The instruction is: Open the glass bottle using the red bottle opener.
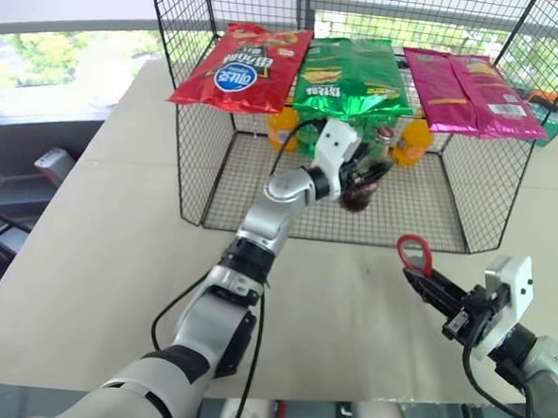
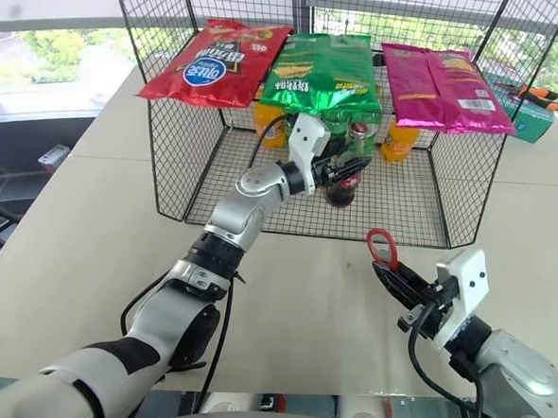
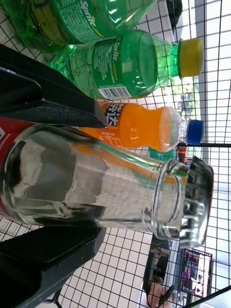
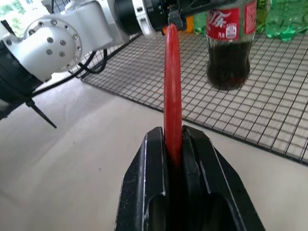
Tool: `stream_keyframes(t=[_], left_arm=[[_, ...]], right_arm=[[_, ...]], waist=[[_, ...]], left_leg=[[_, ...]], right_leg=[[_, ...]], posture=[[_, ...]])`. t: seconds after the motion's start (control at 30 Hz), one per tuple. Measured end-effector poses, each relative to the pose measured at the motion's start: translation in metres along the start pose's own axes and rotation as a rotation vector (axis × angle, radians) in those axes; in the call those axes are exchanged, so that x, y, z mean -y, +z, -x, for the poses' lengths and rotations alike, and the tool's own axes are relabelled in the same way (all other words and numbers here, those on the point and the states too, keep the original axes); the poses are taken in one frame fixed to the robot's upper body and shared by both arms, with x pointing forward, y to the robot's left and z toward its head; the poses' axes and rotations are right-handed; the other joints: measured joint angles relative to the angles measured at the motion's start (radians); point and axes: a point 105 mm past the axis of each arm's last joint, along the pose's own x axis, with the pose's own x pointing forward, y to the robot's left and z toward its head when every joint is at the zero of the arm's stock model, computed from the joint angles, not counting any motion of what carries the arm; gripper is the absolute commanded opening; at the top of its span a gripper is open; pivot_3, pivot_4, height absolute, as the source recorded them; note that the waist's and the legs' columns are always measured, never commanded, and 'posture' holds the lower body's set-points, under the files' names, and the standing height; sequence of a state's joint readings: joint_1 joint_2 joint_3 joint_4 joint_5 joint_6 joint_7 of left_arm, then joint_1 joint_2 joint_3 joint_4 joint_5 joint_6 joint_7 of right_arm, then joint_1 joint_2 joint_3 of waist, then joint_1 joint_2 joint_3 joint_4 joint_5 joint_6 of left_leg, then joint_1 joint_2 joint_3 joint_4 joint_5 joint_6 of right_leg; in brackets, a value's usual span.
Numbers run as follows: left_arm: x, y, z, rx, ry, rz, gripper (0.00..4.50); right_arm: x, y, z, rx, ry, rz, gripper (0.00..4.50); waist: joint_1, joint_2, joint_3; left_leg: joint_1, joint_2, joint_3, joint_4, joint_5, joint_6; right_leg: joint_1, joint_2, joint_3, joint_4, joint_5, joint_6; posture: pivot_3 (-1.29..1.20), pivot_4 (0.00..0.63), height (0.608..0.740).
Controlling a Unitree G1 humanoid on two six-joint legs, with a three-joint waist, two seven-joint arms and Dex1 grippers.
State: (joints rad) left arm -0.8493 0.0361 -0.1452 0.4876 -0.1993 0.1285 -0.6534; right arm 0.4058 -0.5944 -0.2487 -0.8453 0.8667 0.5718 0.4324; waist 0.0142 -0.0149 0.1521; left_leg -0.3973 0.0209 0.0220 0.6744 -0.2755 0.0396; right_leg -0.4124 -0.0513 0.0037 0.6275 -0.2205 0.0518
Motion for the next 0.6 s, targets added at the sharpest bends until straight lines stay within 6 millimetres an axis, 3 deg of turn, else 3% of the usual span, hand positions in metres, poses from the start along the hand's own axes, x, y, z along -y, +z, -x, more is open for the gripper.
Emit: stream_keyframes(t=[0.17,0.43,0.6], left_arm=[[0.014,0.001,0.029,0.04,-0.108,0.019,2.27],[0.047,0.026,0.083,0.06,-0.336,0.022,2.27],[0.052,-0.003,0.114,-0.032,-0.343,0.053,2.27]], right_arm=[[-0.001,-0.001,0.0,0.002,0.005,0.002,0.0],[0.002,-0.001,-0.001,-0.005,0.026,0.009,0.0],[0.003,0.004,-0.005,-0.003,0.043,0.024,0.0]], waist=[[-0.005,0.0,0.0],[-0.001,0.002,-0.001],[-0.003,0.002,-0.001]], left_leg=[[0.0,0.001,0.001,0.0,0.0,0.0],[0.001,0.001,0.001,0.0,0.0,0.0],[0.004,0.001,0.001,0.0,0.0,0.0]], right_leg=[[-0.001,0.0,0.001,0.0,0.0,0.0],[0.0,0.0,0.001,0.002,0.0,0.0],[0.0,0.001,0.002,0.005,0.0,-0.001]], posture=[[0.0,0.15,0.74],[0.0,0.15,0.74],[0.0,0.15,0.74]])
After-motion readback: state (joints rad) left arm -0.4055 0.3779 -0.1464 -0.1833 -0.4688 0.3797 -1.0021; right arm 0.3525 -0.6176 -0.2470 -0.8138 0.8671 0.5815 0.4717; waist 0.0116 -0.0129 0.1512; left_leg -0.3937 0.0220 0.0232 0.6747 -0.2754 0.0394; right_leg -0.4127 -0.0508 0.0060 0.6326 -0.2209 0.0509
